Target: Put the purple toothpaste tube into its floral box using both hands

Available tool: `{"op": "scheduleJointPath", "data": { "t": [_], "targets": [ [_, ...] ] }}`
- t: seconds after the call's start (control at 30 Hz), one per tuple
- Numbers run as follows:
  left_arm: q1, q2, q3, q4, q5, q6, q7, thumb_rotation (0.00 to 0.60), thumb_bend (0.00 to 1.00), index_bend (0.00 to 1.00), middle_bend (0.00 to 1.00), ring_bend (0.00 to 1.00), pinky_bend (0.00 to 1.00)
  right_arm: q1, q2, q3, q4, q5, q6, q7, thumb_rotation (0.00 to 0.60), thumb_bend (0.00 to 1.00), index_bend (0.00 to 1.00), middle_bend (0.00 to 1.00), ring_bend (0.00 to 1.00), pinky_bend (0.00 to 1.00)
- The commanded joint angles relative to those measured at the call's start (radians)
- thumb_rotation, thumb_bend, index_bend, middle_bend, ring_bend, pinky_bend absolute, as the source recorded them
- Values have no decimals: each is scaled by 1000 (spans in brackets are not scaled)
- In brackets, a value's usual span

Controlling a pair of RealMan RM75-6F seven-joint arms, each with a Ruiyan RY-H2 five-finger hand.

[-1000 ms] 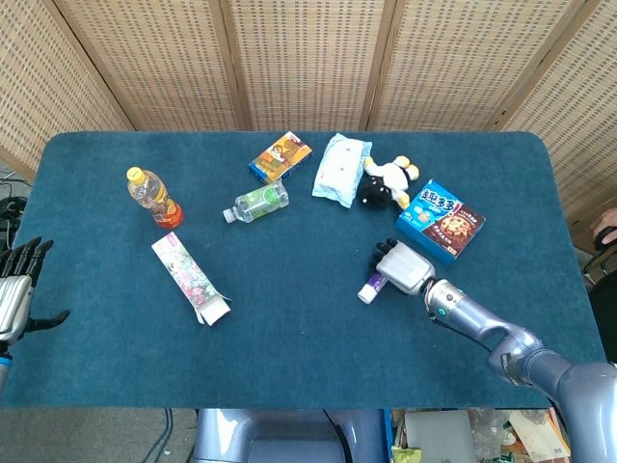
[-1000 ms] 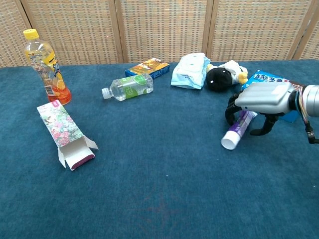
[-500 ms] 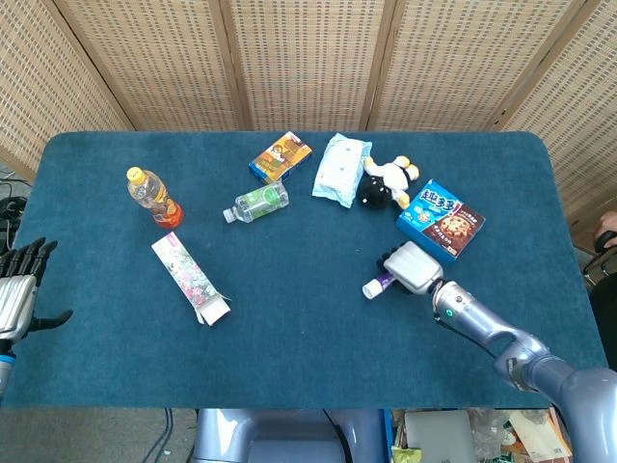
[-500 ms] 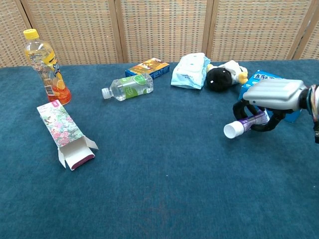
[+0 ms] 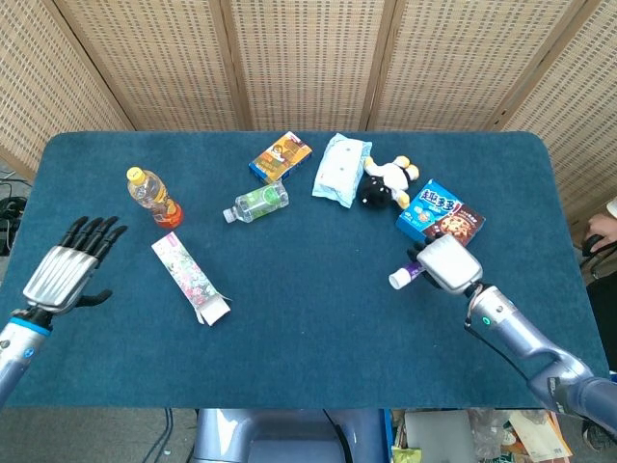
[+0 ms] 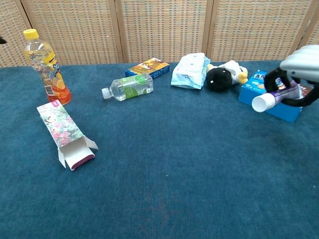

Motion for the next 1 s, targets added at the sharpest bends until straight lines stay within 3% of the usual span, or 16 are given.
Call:
{"op": "scheduleJointPath", "data": {
  "t": [0.03,0.13,0.3,0.5,1.0],
  "targets": [
    [-131,-90,57,245,223,-17,-164,600,200,0,0,0,0,-45,68,21,-99,48,33,-108,600,591,688,643,536,521],
    [-181,-144,83,369,298,-3,-215,600,200,0,0,0,0,-65,105,27,-166,75,38,-185,600,592,688,643,536,521],
    [-315,-313,154,665,440,19,-348,600,201,0,0,0,0,-105,156,42,-280,148,43,-360,600,591,688,643,536,521],
    [-373,-426,218,852,480,34,-423,600,199,0,0,0,6,-122,173,55,-331,200,32,-443,600,591,688,643,537,525],
    [-413,-534,328,1031,471,15,-508,600,201,0,0,0,82,-140,190,77,-349,233,30,-464,600,591,688,642,537,525]
  ]
}}
